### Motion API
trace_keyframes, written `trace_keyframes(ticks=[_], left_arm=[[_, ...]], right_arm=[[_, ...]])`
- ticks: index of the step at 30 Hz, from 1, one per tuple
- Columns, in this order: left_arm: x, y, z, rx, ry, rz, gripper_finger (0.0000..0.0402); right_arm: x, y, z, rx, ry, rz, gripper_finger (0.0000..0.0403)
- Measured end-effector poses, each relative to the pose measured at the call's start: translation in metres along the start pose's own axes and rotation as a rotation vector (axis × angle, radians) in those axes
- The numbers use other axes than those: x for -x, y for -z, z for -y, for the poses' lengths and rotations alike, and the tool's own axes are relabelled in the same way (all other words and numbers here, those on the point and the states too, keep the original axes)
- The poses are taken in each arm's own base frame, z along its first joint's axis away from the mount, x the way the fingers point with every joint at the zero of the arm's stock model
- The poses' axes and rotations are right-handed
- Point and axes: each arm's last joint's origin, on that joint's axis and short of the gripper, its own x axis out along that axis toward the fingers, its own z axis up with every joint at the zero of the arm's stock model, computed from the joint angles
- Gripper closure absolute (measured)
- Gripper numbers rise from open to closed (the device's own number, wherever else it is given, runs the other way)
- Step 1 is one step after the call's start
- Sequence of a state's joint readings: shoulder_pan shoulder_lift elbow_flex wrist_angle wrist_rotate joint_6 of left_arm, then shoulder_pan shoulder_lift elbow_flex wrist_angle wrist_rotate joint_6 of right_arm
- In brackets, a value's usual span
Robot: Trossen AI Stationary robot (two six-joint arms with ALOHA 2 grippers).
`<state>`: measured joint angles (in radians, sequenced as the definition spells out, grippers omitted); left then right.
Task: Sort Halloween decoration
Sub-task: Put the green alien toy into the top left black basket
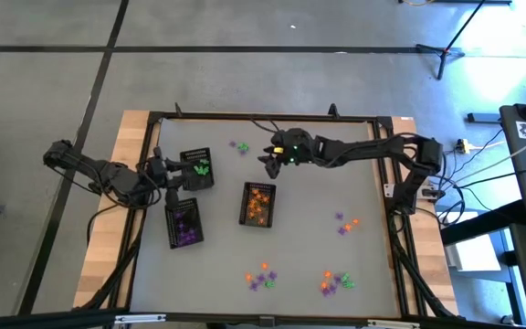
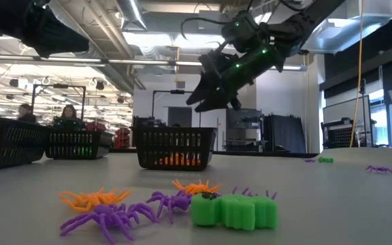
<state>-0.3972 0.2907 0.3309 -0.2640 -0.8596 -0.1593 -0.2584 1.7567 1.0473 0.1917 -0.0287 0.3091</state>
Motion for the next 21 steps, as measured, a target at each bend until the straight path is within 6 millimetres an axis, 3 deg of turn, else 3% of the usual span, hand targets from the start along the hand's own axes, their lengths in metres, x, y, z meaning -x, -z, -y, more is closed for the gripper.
trace_keyframes(ticks=[8, 13, 21], left_arm=[[-0.010, 0.003, 0.005, 0.079, 0.004, -0.045, 0.0289], [-0.024, -0.003, 0.004, 0.087, -0.044, -0.083, 0.0291], [-0.061, -0.054, -0.007, 0.004, -0.138, -0.178, 0.0292]], right_arm=[[0.019, -0.004, -0.073, 0.171, -0.206, 0.169, 0.0205], [0.029, -0.001, -0.084, 0.199, -0.221, 0.146, 0.0205], [0.055, 0.007, -0.076, 0.192, -0.236, 0.182, 0.0205]])
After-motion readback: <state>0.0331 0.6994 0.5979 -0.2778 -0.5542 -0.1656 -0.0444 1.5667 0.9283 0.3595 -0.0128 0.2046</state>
